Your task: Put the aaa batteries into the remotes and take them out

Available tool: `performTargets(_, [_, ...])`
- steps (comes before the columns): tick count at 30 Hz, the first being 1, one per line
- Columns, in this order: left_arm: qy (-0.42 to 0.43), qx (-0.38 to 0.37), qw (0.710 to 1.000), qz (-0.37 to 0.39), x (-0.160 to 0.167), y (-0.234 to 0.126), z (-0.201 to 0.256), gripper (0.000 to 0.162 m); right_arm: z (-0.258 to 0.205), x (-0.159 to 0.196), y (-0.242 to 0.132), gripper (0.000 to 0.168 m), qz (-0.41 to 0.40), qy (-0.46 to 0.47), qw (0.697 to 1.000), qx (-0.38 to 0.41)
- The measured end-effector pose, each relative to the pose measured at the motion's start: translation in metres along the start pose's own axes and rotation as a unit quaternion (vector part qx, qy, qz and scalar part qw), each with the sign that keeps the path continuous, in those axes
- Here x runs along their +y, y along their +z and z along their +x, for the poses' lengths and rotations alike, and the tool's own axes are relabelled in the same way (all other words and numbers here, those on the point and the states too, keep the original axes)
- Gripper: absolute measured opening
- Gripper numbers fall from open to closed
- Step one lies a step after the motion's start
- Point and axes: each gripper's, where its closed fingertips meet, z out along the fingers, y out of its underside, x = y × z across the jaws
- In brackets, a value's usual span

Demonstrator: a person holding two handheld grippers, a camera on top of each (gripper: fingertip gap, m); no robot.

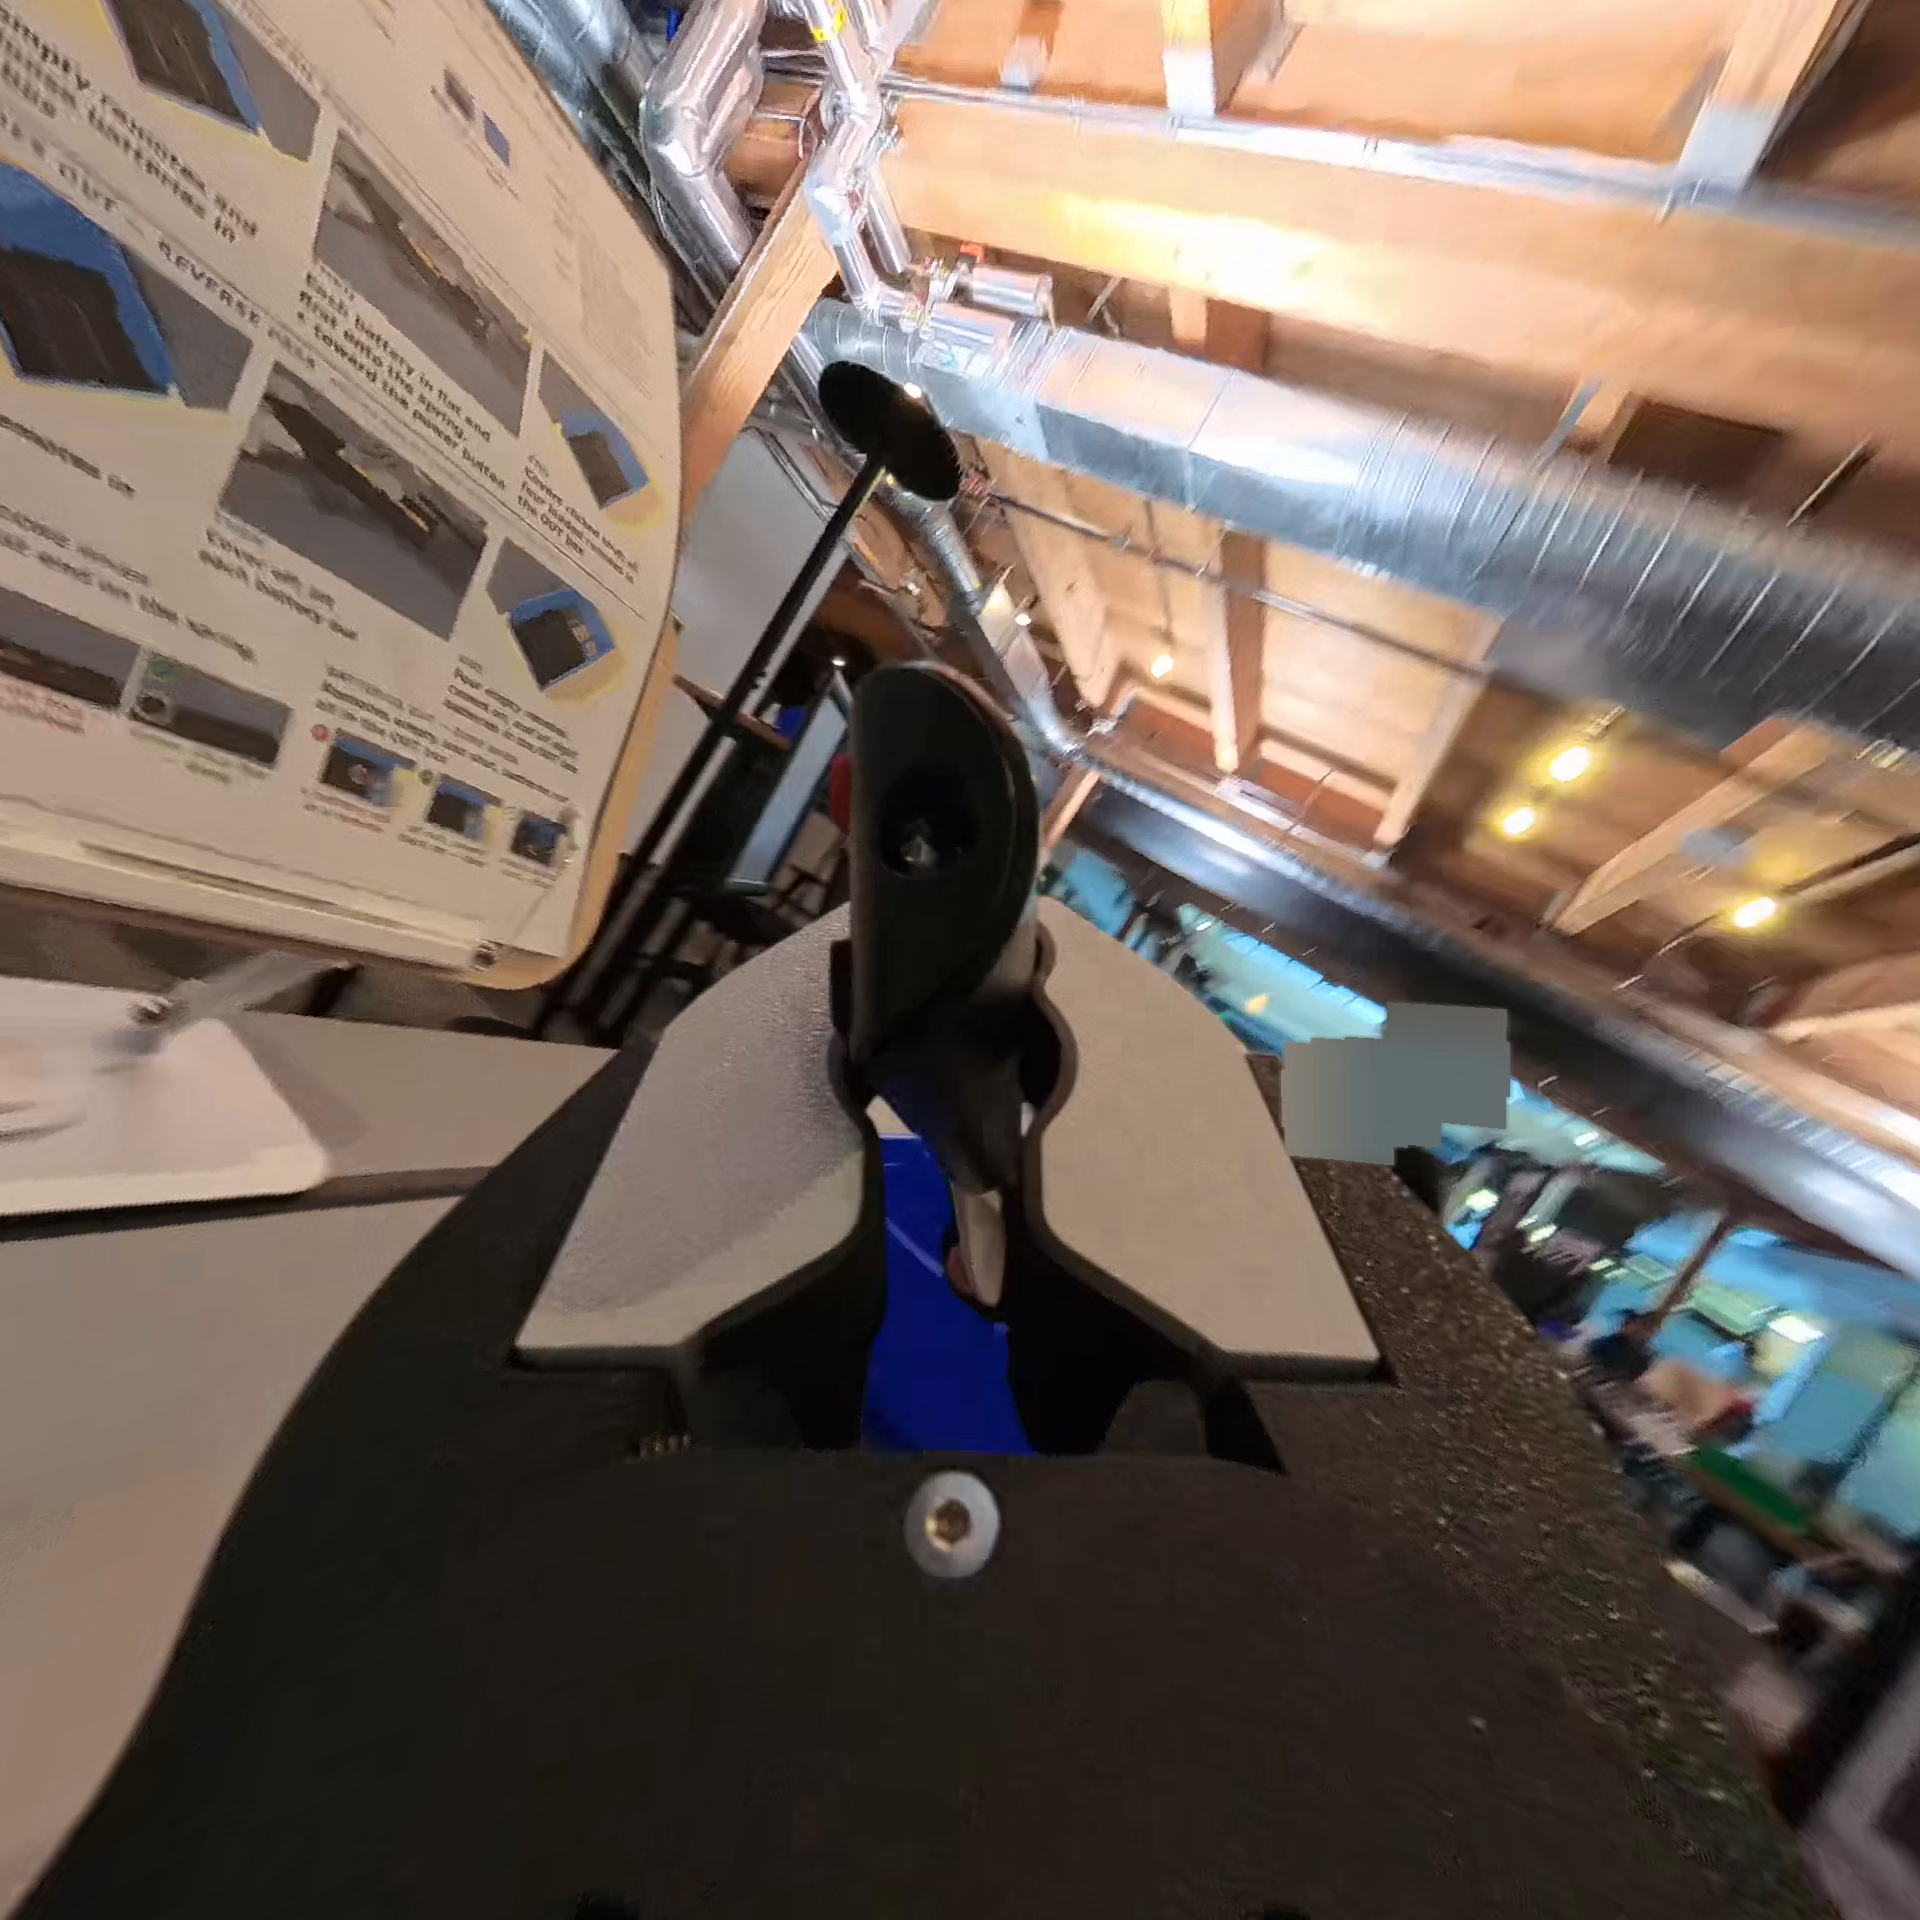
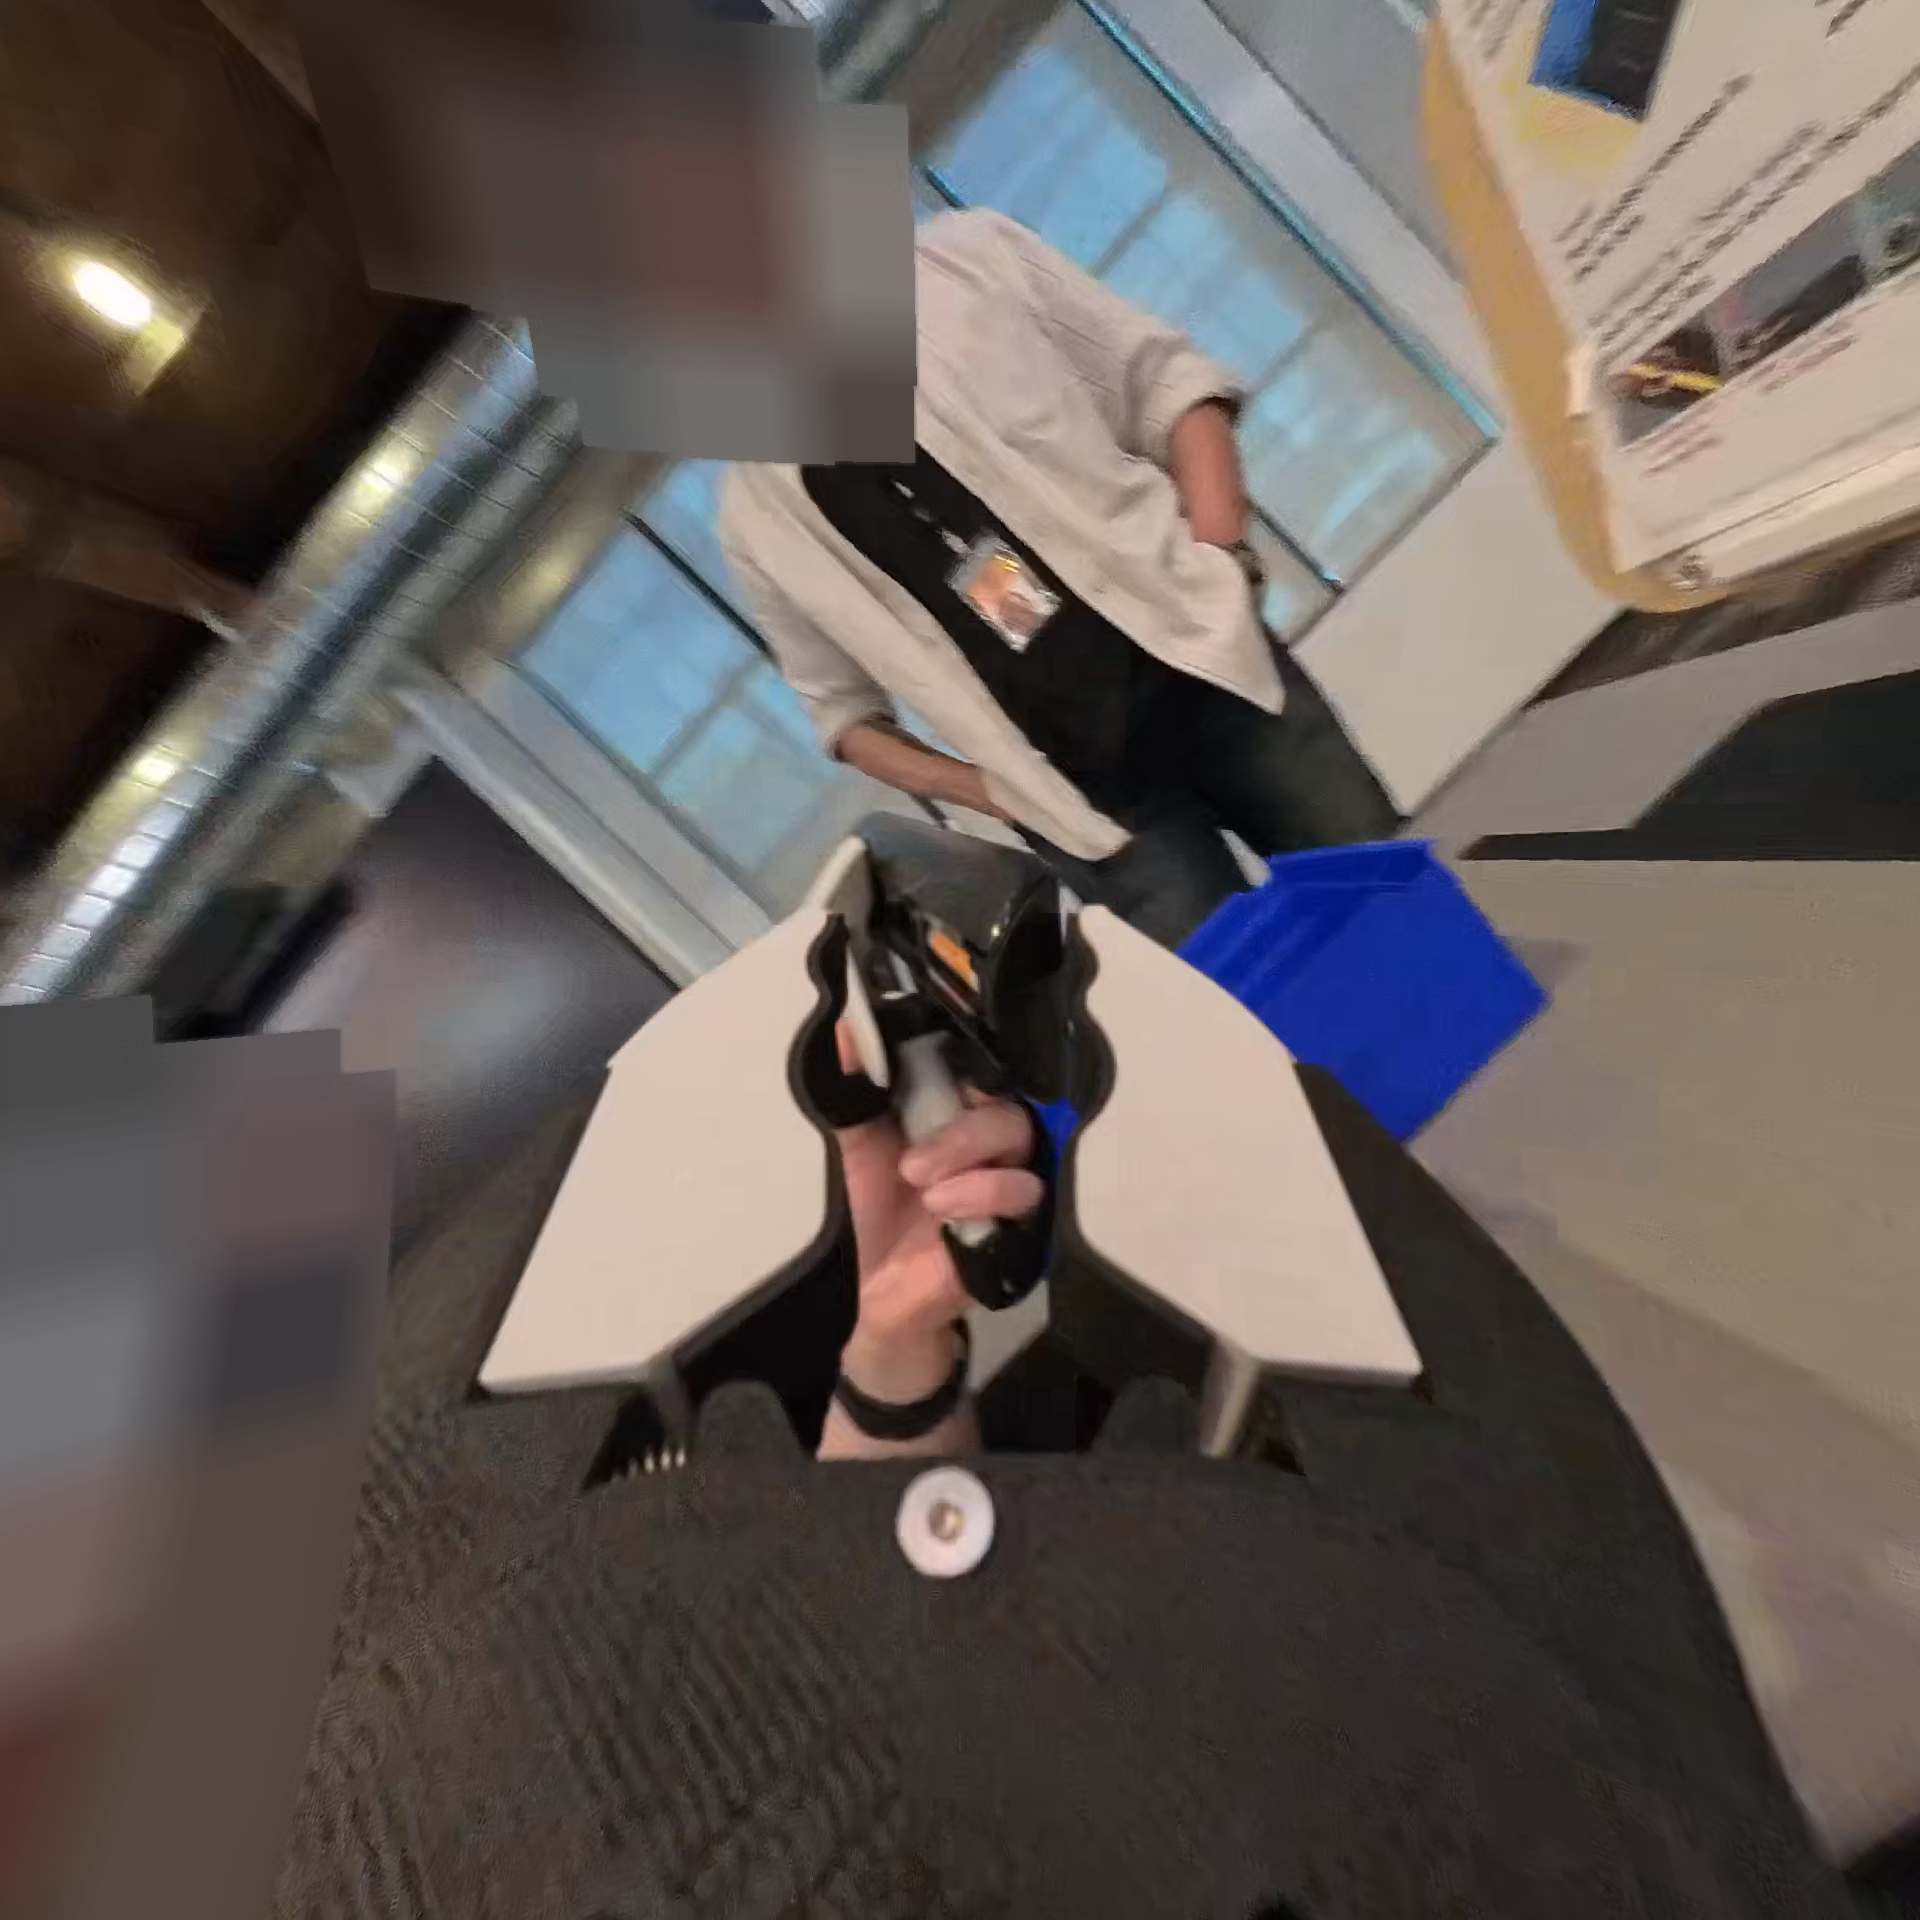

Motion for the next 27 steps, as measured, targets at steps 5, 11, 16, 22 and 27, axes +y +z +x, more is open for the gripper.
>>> performTargets(5, [0.018, 0.026, 0.999, 0.021, -0.009, -0.002, 0.011, 0.023, -0.006, 0.015, 0.011, 0.034, -0.028, -0.004, 1.0, 0.014])
performTargets(11, [0.083, 0.05, 0.995, 0.009, 0.0, 0.001, 0.035, 0.023, -0.012, 0.019, 0.018, 0.036, -0.047, -0.135, 0.985, 0.095])
performTargets(16, [0.075, 0.067, 0.995, 0.018, -0.007, -0.002, 0.047, 0.022, -0.029, 0.02, 0.021, 0.032, -0.038, -0.128, 0.989, 0.061])
performTargets(22, [0.063, 0.094, 0.993, 0.031, -0.014, -0.006, 0.066, 0.023, -0.055, 0.019, 0.023, 0.027, -0.025, -0.122, 0.992, 0.017])
performTargets(27, [0.054, 0.115, 0.991, 0.038, -0.02, -0.01, 0.085, 0.023, -0.075, 0.021, 0.024, 0.025, -0.037, -0.186, 0.981, 0.031])
